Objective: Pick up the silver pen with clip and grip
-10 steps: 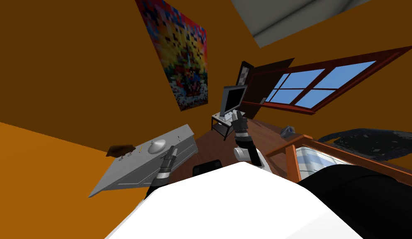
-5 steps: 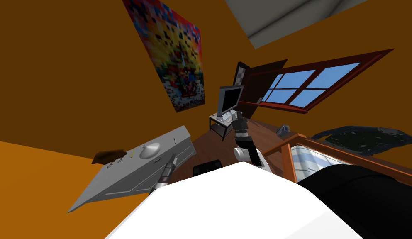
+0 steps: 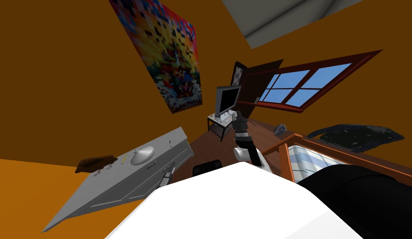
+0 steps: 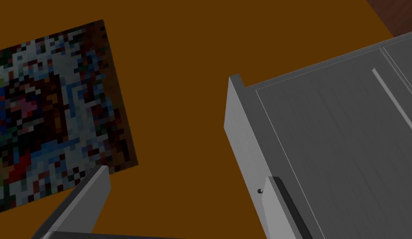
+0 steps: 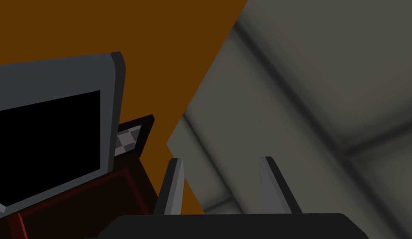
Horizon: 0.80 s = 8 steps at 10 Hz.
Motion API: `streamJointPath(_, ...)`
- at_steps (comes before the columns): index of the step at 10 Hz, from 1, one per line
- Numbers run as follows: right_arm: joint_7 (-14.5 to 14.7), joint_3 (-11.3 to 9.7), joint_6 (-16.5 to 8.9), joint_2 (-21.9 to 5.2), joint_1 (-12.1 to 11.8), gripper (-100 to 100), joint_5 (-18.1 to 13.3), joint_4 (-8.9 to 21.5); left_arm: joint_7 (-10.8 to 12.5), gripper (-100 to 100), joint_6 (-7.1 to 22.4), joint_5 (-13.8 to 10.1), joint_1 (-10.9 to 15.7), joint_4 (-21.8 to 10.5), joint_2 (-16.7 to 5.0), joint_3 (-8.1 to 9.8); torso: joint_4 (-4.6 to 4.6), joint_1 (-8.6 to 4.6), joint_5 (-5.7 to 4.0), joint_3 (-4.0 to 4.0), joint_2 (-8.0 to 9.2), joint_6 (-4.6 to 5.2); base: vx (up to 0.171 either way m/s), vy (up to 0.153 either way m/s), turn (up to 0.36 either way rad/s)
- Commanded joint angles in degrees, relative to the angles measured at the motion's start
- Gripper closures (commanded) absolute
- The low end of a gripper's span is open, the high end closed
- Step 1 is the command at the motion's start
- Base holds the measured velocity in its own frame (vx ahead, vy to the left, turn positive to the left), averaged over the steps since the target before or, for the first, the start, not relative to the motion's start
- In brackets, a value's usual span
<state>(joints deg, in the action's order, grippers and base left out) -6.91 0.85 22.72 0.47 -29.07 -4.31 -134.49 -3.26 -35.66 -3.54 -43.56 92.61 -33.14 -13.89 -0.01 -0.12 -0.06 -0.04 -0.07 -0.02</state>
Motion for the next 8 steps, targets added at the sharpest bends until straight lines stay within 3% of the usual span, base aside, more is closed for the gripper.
streamJointPath(1, 0.0, 0.0, 0.0, 0.0, 0.0, 0, 0.0, 0.0, 0.19, -100, -0.35, 0.72, -0.06, -2.86, -1.9, -0.38, 0.0, 0.0, 0.0, 0.0, 0.0, 0.0, 0.047, -0.049, -0.089)
streamJointPath(3, 0.0, 0.0, 0.0, 0.0, 0.0, 0, 0.0, 0.0, 0.19, -100, -0.35, 0.72, -0.06, -5.21, -1.9, -0.38, -0.01, -0.07, -0.01, -0.03, -0.06, 0.01, 0.039, -0.049, -0.025)
streamJointPath(4, 0.0, 0.0, 0.0, 0.0, 0.0, 0, 0.0, 0.0, 0.25, -100, -0.78, 1.52, -0.47, -7.26, -3.62, -0.66, 0.0, 0.01, 0.01, 0.0, -0.01, 0.0, 0.066, -0.07, -0.091)
streamJointPath(6, 0.0, 0.0, 0.0, 0.0, 0.0, 0, 0.0, 0.0, 0.25, -100, -0.78, 1.52, -0.47, -9.44, -3.62, -0.66, -0.02, -0.07, -0.01, -0.07, -0.12, 0.0, 0.048, -0.043, -0.019)
streamJointPath(7, 0.0, 0.0, 0.0, 0.0, 0.0, 0, 0.0, 0.0, 0.31, -100, -1.17, 2.39, -0.76, -11.29, -5.28, -0.87, -0.01, 0.03, 0.01, -0.01, -0.02, 0.0, 0.057, -0.052, -0.1)
streamJointPath(8, 0.0, 0.0, 0.0, 0.0, 0.0, 0, 0.0, 0.0, 0.31, -100, -1.17, 2.39, -0.76, -12.34, -5.28, -0.87, -0.01, -0.03, 0.0, -0.04, -0.08, 0.02, 0.073, -0.063, -0.053)
